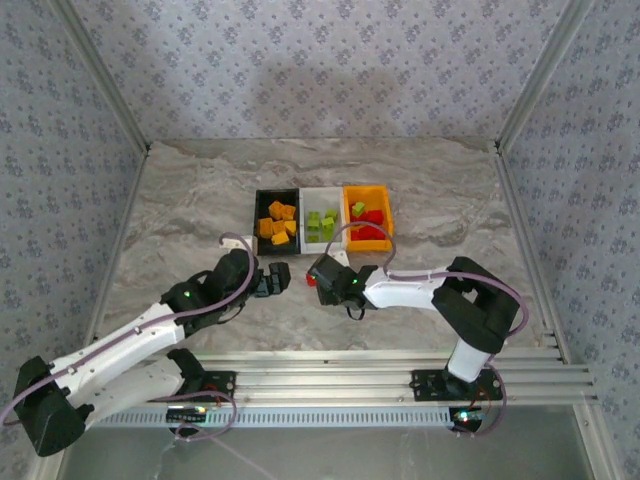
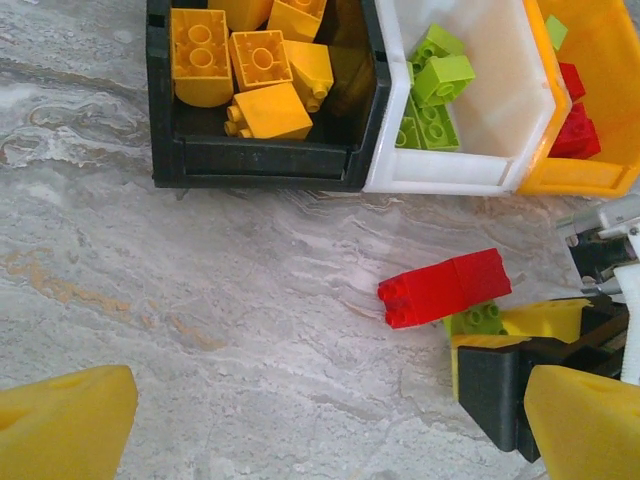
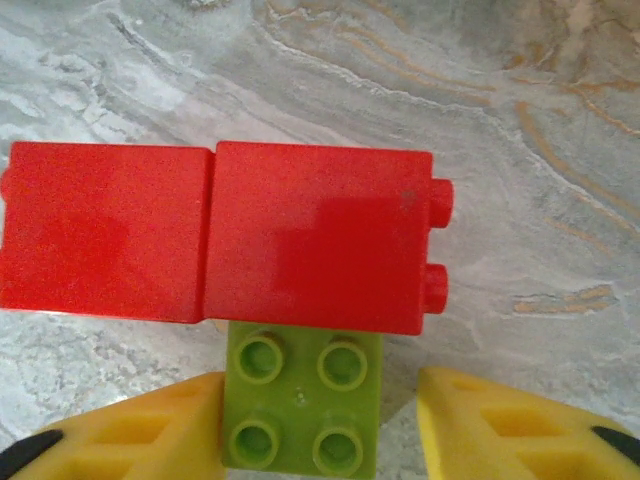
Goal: Sort the legos into containers by color
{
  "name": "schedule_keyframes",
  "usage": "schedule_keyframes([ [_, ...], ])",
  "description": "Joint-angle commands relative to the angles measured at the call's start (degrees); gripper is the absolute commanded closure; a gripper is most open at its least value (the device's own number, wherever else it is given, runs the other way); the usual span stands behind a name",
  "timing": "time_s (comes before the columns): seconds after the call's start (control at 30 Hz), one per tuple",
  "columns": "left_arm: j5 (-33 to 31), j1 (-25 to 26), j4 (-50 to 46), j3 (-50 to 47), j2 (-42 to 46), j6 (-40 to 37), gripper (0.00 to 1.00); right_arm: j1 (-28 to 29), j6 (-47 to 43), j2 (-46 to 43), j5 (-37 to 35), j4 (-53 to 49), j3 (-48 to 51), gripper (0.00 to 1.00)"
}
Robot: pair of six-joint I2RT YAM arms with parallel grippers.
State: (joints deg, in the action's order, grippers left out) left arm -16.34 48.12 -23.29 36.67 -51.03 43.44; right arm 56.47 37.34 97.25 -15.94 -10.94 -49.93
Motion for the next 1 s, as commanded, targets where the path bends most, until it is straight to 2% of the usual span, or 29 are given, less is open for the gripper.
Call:
schedule_keyframes([
  [0.0, -1.35, 0.19, 0.14, -0.1, -0.2, -0.23, 0.01, 1.26, -0.81, 0.11, 0.89, 1.76, 0.8, 0.53],
  [0.17, -0.04, 0.14, 2.25, 0.12, -1.86, -3.44, 0.01, 1.52, -0.79, -2.36, 2.27, 2.27, 2.51, 0.65],
  [0.27, -0.74, 0.01, 2.84, 0.8, -3.64, -5.35, 0.0, 2.28, -0.78, -6.9, 2.17, 1.2, 4.56, 0.7],
  [0.43, 1.19, -2.0, 4.1, 1.35, -6.97, -5.17, 0.0, 3.02, -0.78, -17.46, 0.39, -4.53, 5.81, 0.72],
  [0.57, 2.52, -2.56, 5.66, 0.09, -7.16, -4.86, 0.01, -1.19, -5.75, -22.04, 2.64, -8.79, 0.31, 0.72],
  [0.73, 3.41, -2.67, 4.89, -1.01, -7.17, -4.19, 0.01, -9.45, -9.19, -15.16, 7.52, -7.42, -9.65, 0.71],
  [0.8, 3.9, -2.7, 4.53, -1.65, -6.69, -3.76, 0.0, -12.85, -9.73, -9.39, 10.39, -5.86, -14.05, 0.71],
  [0.97, 5.5, -2.75, 4.08, -3.08, -5.16, -3.5, 0.01, -16.93, -10.34, 4.07, 13.19, -6.57, -26.3, 0.71],
])
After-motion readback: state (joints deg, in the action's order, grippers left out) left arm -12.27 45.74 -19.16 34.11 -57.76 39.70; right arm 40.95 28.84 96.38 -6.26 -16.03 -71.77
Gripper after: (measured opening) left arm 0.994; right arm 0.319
